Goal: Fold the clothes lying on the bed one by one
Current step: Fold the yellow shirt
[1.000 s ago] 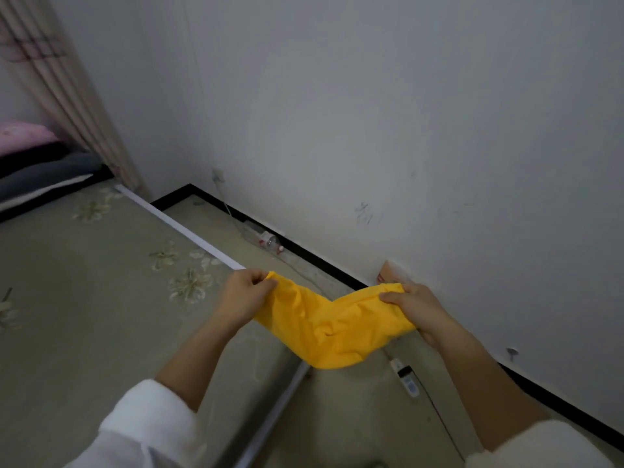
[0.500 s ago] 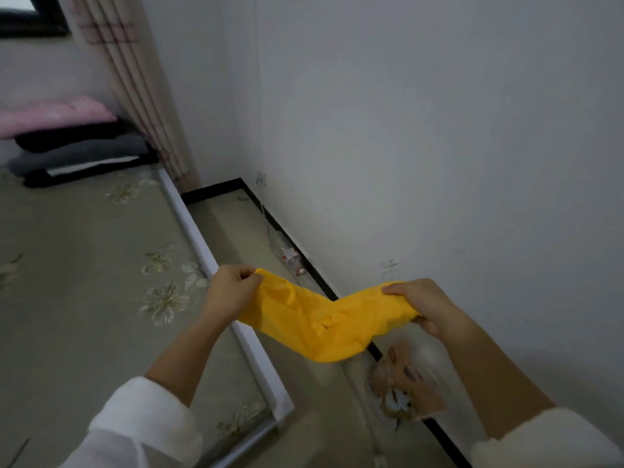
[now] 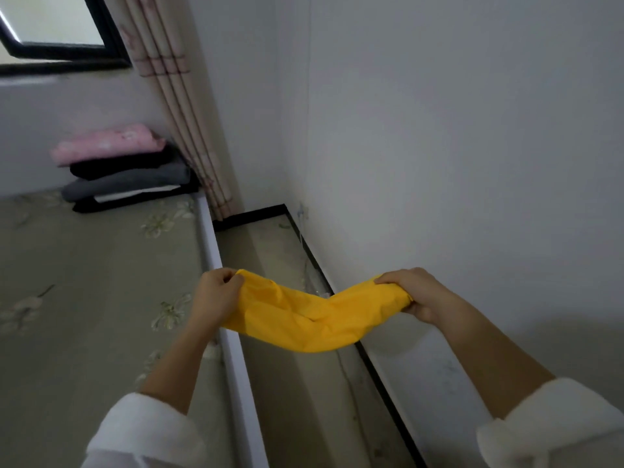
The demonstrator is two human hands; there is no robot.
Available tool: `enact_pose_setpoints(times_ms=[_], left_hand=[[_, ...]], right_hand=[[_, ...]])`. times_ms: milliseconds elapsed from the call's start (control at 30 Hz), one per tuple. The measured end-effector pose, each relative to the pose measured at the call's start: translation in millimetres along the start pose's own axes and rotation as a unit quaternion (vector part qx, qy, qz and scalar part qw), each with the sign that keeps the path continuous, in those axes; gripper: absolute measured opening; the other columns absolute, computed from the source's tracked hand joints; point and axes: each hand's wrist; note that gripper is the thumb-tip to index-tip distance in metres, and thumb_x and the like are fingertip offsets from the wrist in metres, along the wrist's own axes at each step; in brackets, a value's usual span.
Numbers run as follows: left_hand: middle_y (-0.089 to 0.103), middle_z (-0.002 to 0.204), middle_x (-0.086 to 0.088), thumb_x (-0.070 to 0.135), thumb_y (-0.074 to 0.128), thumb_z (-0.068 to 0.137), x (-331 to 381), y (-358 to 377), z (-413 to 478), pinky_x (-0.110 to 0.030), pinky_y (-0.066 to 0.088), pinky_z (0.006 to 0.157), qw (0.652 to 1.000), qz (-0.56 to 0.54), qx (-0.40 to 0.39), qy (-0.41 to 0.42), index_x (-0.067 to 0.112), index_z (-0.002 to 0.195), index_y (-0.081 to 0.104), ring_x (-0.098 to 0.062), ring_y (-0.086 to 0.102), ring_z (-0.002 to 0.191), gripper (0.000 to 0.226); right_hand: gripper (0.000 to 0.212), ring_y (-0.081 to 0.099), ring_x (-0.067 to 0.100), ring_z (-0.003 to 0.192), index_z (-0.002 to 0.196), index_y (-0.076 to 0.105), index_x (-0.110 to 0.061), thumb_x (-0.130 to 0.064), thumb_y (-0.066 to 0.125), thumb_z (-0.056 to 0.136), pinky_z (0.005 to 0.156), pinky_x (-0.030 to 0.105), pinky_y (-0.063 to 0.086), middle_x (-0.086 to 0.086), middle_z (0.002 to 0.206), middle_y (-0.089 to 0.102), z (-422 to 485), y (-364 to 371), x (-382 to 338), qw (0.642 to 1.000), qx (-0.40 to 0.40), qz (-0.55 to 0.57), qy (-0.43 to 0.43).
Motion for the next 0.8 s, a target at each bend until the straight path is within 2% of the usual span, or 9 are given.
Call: enact_pose_setpoints(times_ms=[133, 200, 300, 367, 433, 500, 533, 667, 800], left_hand=[[0.057, 0.081, -0.005, 0.019, 0.049, 0.096, 17.2, -2.9, 55.8, -0.031, 0.038, 0.065, 0.999, -0.011, 0.036, -0.028, 0.012, 0.094, 0.063, -0.021, 0.052, 0.078, 0.016], [0.054, 0.076, -0.007, 0.018, 0.049, 0.095, 21.0, -5.7, 86.1, -0.029, 0.036, 0.06, 0.998, -0.017, 0.045, -0.034, 0.011, 0.087, 0.062, -0.021, 0.05, 0.073, 0.017], [0.048, 0.078, -0.01, 0.016, 0.05, 0.094, 27.3, -10.3, 132.6, -0.028, 0.033, 0.057, 0.994, -0.044, 0.07, -0.064, 0.013, 0.082, 0.055, -0.02, 0.044, 0.069, 0.013], [0.046, 0.078, -0.01, 0.015, 0.051, 0.094, 29.6, -14.3, 168.3, -0.031, 0.035, 0.062, 0.989, -0.071, 0.091, -0.095, 0.01, 0.084, 0.054, -0.022, 0.043, 0.071, 0.012], [0.051, 0.08, -0.011, 0.015, 0.054, 0.094, 32.7, -22.3, 208.1, -0.036, 0.041, 0.072, 0.981, -0.097, 0.105, -0.13, 0.007, 0.087, 0.058, -0.024, 0.048, 0.074, 0.011], [0.056, 0.091, -0.017, 0.016, 0.057, 0.092, 32.9, -32.2, 252.5, -0.044, 0.046, 0.08, 0.974, -0.112, 0.116, -0.156, 0.005, 0.09, 0.06, -0.032, 0.054, 0.086, 0.012], [0.058, 0.096, -0.02, 0.015, 0.059, 0.091, 32.9, -37.8, 274.8, -0.045, 0.046, 0.081, 0.972, -0.112, 0.127, -0.165, 0.004, 0.091, 0.061, -0.035, 0.056, 0.092, 0.012], [0.057, 0.102, -0.022, 0.012, 0.062, 0.09, 35.8, -59.0, 360.3, -0.04, 0.044, 0.078, 0.959, -0.111, 0.161, -0.206, -0.003, 0.103, 0.062, -0.033, 0.052, 0.093, 0.02], [0.053, 0.108, -0.021, 0.017, 0.061, 0.091, 40.7, -84.1, 424.3, -0.044, 0.047, 0.078, 0.929, -0.211, 0.181, -0.246, -0.001, 0.119, 0.054, -0.036, 0.053, 0.098, 0.034]], right_hand=[[0.035, 0.06, 0.028, 0.088, 0.112, 0.062, 0.003, -0.011, 0.07, 0.081, 0.058, 0.032, 0.05, 0.022, 0.113, 0.062, 63.4, 16.3, -53.1, 0.999, -0.033, -0.001, -0.007], [0.04, 0.059, 0.029, 0.093, 0.116, 0.059, 0.003, -0.011, 0.071, 0.081, 0.056, 0.031, 0.049, 0.02, 0.116, 0.06, 93.1, 29.6, -77.9, 0.999, -0.052, -0.001, -0.014], [0.036, 0.057, 0.031, 0.096, 0.115, 0.058, 0.002, -0.009, 0.068, 0.082, 0.058, 0.033, 0.05, 0.02, 0.114, 0.057, 142.5, 53.3, -114.7, 0.996, -0.083, -0.005, -0.017], [0.025, 0.058, 0.026, 0.084, 0.107, 0.058, 0.0, -0.009, 0.065, 0.084, 0.055, 0.031, 0.05, 0.018, 0.103, 0.059, 176.6, 70.5, -141.7, 0.994, -0.107, -0.012, -0.01], [0.006, 0.056, 0.021, 0.069, 0.087, 0.06, -0.002, -0.007, 0.063, 0.085, 0.046, 0.024, 0.049, 0.014, 0.078, 0.061, 213.1, 89.0, -171.6, 0.991, -0.131, -0.025, -0.006], [0.011, 0.052, 0.019, 0.058, 0.074, 0.06, -0.002, -0.002, 0.061, 0.085, 0.041, 0.02, 0.046, 0.009, 0.055, 0.058, 253.7, 107.3, -202.2, 0.987, -0.147, -0.059, -0.009], [0.012, 0.051, 0.02, 0.055, 0.073, 0.061, 0.0, 0.0, 0.06, 0.085, 0.041, 0.02, 0.046, 0.009, 0.05, 0.057, 272.3, 116.8, -217.8, 0.985, -0.153, -0.078, -0.011], [0.012, 0.053, 0.021, 0.057, 0.074, 0.061, 0.003, 0.003, 0.059, 0.086, 0.04, 0.02, 0.048, 0.013, 0.063, 0.058, 341.7, 158.7, -280.3, 0.98, -0.172, -0.105, -0.01], [0.014, 0.051, 0.021, 0.06, 0.074, 0.059, 0.003, 0.004, 0.057, 0.087, 0.039, 0.018, 0.048, 0.014, 0.068, 0.054, 394.1, 216.9, -342.3, 0.979, -0.188, -0.073, -0.023]])
Point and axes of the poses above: each hand's wrist, its own z-axis towards the middle knuckle, its own y-axis out of the palm, x = y × z
